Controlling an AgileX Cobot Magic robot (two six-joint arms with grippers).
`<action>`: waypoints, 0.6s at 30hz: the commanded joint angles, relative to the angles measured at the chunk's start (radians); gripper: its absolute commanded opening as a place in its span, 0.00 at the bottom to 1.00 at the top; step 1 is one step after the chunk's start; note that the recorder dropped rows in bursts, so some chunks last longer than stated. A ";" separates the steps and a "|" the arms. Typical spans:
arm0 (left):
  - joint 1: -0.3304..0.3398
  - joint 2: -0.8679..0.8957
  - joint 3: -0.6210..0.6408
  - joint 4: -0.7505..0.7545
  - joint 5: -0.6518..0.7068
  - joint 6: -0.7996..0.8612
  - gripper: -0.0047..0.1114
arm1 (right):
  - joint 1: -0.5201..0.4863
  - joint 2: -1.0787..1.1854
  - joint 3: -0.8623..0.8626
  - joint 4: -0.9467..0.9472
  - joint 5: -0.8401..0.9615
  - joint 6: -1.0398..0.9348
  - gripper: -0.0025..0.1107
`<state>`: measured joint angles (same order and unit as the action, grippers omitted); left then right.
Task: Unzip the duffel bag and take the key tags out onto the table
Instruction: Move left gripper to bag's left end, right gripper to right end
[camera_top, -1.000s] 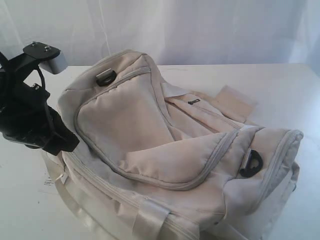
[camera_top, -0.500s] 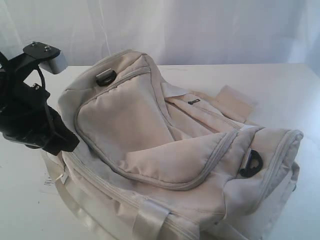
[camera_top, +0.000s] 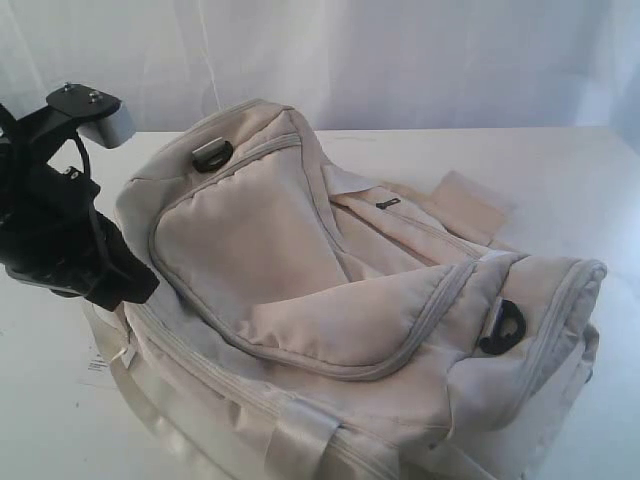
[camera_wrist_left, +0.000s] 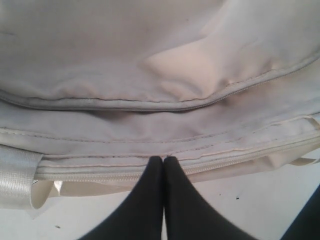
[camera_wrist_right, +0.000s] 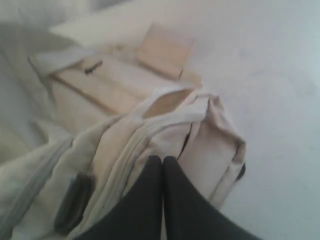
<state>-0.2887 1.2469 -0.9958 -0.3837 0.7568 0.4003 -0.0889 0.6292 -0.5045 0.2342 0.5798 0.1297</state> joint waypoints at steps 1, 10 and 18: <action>-0.003 0.000 0.008 -0.020 0.013 0.000 0.04 | 0.001 0.128 -0.098 0.160 0.230 -0.261 0.02; -0.003 0.000 0.008 -0.020 0.013 0.000 0.04 | 0.001 0.330 -0.128 0.367 0.336 -0.493 0.11; -0.003 0.000 0.008 -0.020 0.013 0.000 0.04 | 0.001 0.401 -0.128 0.367 0.297 -0.501 0.67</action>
<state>-0.2887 1.2469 -0.9958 -0.3837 0.7547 0.4003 -0.0889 1.0108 -0.6248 0.6004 0.9086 -0.3533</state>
